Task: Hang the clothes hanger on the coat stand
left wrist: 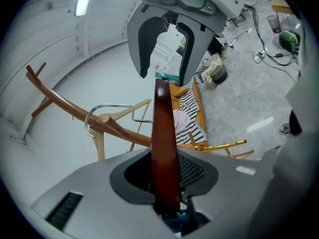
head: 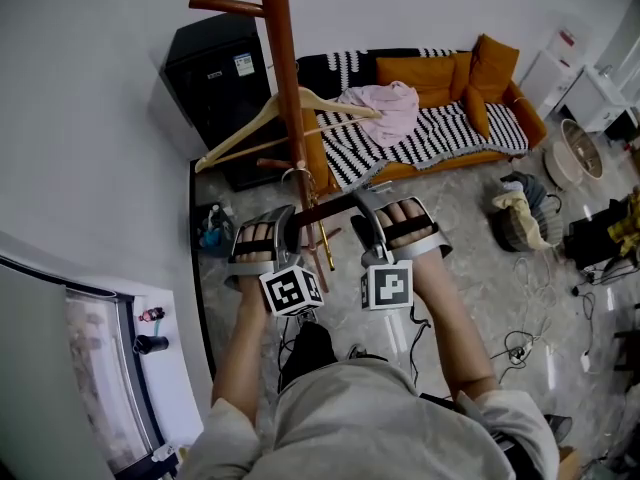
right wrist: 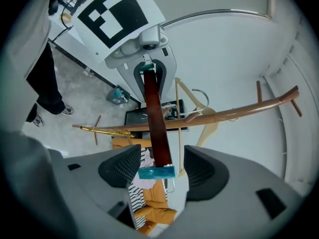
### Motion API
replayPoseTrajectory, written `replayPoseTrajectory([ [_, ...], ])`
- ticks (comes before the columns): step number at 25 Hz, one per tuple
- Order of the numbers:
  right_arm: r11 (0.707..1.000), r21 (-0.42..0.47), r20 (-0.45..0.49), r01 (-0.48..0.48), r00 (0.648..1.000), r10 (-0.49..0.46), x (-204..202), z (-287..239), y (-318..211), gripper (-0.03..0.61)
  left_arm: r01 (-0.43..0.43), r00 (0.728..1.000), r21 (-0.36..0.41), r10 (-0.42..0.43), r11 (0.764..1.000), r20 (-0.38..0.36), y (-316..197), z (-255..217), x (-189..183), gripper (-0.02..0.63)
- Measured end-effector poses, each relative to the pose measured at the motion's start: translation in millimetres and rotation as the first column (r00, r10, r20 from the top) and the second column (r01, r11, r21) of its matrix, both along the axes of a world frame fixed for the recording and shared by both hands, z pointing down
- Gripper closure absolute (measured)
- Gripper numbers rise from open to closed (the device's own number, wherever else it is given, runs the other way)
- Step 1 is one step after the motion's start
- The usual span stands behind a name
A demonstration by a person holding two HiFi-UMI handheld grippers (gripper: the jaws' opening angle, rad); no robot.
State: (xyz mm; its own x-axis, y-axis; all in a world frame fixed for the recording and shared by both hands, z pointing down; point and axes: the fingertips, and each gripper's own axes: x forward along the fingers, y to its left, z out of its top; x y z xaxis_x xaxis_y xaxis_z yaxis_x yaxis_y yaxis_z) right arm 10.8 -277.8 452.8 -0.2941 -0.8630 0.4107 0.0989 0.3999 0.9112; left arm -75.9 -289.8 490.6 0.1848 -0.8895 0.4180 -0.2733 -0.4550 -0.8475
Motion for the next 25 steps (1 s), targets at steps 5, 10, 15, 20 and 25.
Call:
replayPoseTrajectory([
  [5,0.999,0.031,-0.016,0.015,1.000,-0.015,-9,11,-14,0.318,-0.022,0.998,0.021,0.021,1.000,0.058,3,-1,-2,0.490],
  [10,1.000,-0.004,0.000,0.015,1.000,-0.015,-16,20,-20,0.318,-0.055,0.997,0.045,0.052,0.997,0.061,6,-8,-2,0.491],
  [15,1.000,0.007,0.008,-0.001,1.000,0.001,-14,25,-29,0.318,-0.097,0.993,0.067,0.092,0.993,0.070,10,-15,3,0.491],
  [20,0.998,0.065,0.007,-0.003,1.000,0.003,-12,17,-33,0.456,-0.109,0.991,0.067,0.104,0.992,0.084,8,-14,4,0.490],
  [25,0.996,0.084,-0.011,-0.019,1.000,0.020,-11,13,-41,0.457,-0.098,0.992,0.066,0.092,0.993,0.091,-3,-14,2,0.491],
])
